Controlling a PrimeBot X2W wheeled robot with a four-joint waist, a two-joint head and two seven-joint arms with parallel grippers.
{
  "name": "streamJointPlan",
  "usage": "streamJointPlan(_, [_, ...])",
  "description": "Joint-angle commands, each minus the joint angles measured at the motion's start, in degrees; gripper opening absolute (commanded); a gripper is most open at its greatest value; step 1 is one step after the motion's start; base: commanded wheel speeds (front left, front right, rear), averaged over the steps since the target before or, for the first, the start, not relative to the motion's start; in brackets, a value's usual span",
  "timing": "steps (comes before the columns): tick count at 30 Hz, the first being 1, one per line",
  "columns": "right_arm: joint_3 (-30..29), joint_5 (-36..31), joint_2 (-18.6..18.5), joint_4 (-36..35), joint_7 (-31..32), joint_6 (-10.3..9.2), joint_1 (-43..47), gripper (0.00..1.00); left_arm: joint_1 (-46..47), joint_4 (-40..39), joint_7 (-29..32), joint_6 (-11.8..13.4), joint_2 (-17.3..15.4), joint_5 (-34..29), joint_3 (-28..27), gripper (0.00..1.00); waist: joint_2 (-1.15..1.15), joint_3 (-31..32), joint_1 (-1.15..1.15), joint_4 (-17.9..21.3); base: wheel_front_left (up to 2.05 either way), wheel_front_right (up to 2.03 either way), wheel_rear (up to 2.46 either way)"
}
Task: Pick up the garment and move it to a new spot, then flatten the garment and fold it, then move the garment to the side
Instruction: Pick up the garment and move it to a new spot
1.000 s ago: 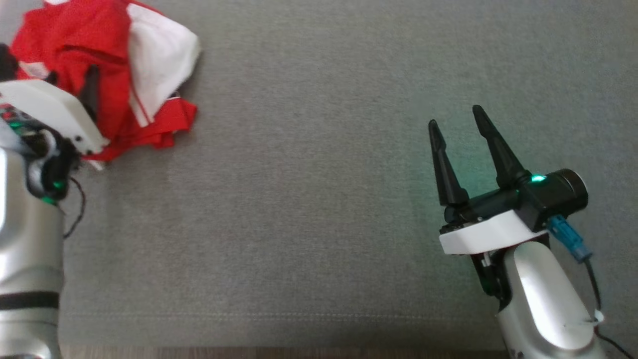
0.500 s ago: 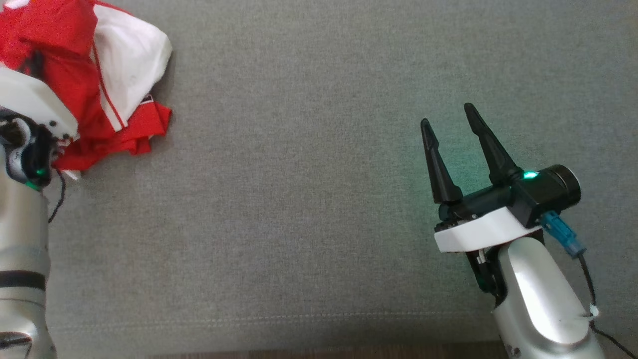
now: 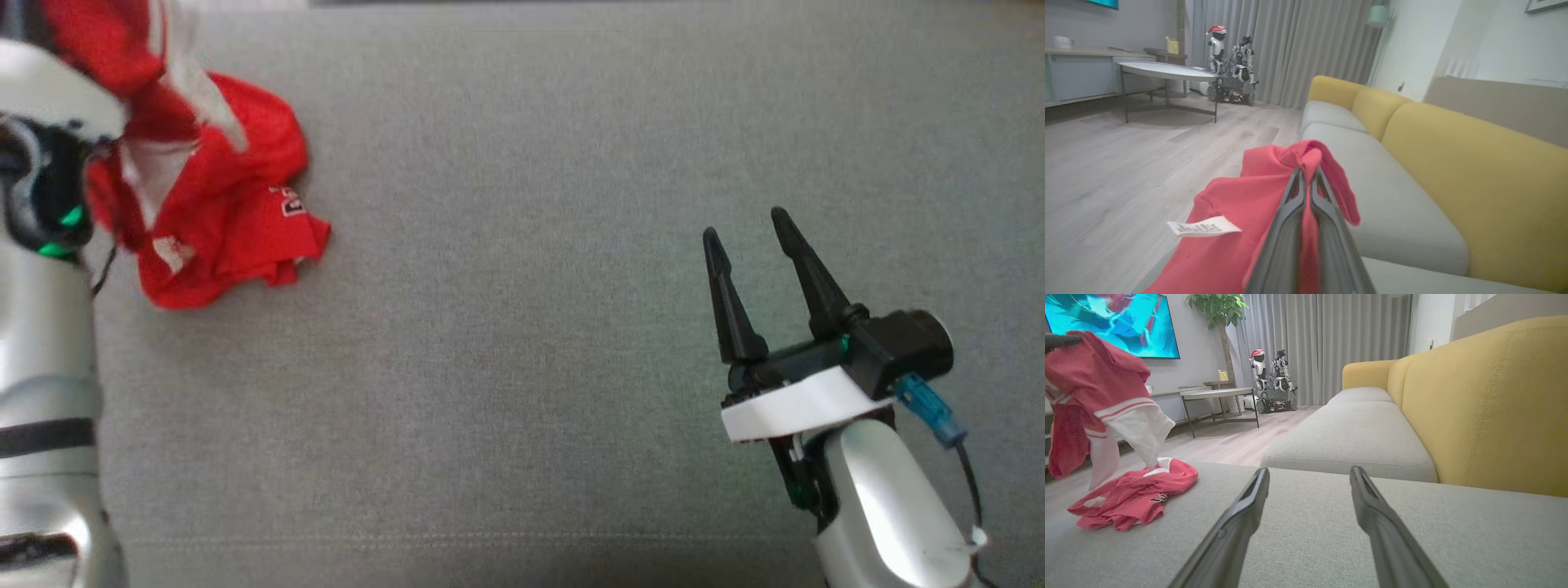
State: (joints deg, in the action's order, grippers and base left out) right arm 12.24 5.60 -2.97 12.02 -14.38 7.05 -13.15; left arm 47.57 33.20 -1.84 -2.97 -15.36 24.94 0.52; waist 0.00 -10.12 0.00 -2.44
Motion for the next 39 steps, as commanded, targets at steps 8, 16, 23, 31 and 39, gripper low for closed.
streamJointPlan(8, [-0.19, 1.03, 0.09, -2.87, -0.62, 0.44, 0.50, 1.00, -0.01, -15.52, 6.90, 2.41, 4.60, -0.08, 4.47, 0.00, 0.00, 3.63, 0.00, 1.31, 0.00, 0.00, 0.00])
streamJointPlan(16, [-0.68, 2.44, 0.09, -5.20, -0.62, 0.44, -0.83, 1.00, -2.02, -17.14, 8.08, 5.83, 9.28, -3.59, 10.74, 0.00, 0.00, 2.13, 0.00, 7.69, 0.00, 0.00, 0.00])
streamJointPlan(23, [-0.24, 3.86, 0.09, -7.59, -0.62, 0.44, -3.33, 1.00, -2.42, -11.19, 4.72, 7.83, 12.01, -4.04, 16.84, 0.00, 0.00, -1.23, 0.00, 15.52, 0.00, 0.00, 0.00])
streamJointPlan(31, [-0.57, 6.06, 0.09, -9.49, -0.62, 0.44, -5.41, 1.00, -1.38, -6.50, -1.88, 11.70, 12.46, 8.52, 32.73, 0.00, 0.00, -3.65, 0.00, 21.56, 0.00, 0.00, 0.00])
streamJointPlan(39, [-1.73, 6.88, 0.09, -9.73, -0.62, 0.44, -6.16, 1.00, 2.02, -2.25, -9.06, 14.92, 12.48, 20.85, 46.92, 1.00, 0.00, -4.70, 0.00, 21.83, 0.00, 0.00, 0.00])
